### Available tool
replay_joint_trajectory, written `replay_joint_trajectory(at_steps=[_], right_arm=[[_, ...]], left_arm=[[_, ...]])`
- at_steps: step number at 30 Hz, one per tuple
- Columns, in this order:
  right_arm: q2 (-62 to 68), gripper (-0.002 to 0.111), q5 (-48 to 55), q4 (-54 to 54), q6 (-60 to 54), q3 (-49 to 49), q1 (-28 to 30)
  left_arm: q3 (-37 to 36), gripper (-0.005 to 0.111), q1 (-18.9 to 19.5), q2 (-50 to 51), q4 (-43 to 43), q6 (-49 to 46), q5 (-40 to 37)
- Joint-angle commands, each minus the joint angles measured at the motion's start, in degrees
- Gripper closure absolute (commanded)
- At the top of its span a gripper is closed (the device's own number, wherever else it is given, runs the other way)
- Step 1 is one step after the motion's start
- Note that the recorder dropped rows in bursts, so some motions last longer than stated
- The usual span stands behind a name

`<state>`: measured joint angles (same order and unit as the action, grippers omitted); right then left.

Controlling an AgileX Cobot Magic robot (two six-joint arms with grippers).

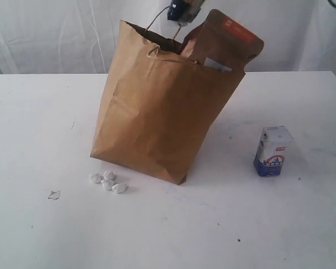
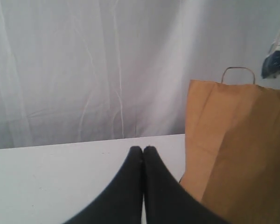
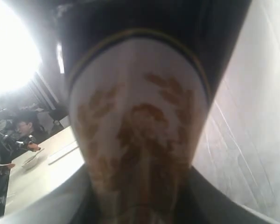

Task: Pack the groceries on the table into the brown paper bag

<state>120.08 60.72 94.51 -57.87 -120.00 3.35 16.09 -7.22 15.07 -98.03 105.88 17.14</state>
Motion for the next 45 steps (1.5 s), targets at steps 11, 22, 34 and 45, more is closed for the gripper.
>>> replay_joint_trajectory(at_steps=[11,22,34,45], right_arm=[[2.00,0.108,9.24,5.43,-26.90,-0.51,-0.49],[5.09,0.108,9.24,5.43,-27.43,-0.51,-0.64],[2.90,0.108,9.24,5.43,-21.54,-0.51,-0.64],[2.64,0.108,9.24,5.43,-7.90,-0.51,-0.64]], left_arm=[[-0.32,0.107,-0.17,-0.42,-1.15,0.89,2.74],[-0.32,0.107,-0.17,-0.42,-1.91,0.89,2.74],[-0.42,0.107,-0.17,-0.42,-1.91,0.79,2.74],[-4.00,0.107,-0.17,-0.42,-1.91,2.13,3.94]])
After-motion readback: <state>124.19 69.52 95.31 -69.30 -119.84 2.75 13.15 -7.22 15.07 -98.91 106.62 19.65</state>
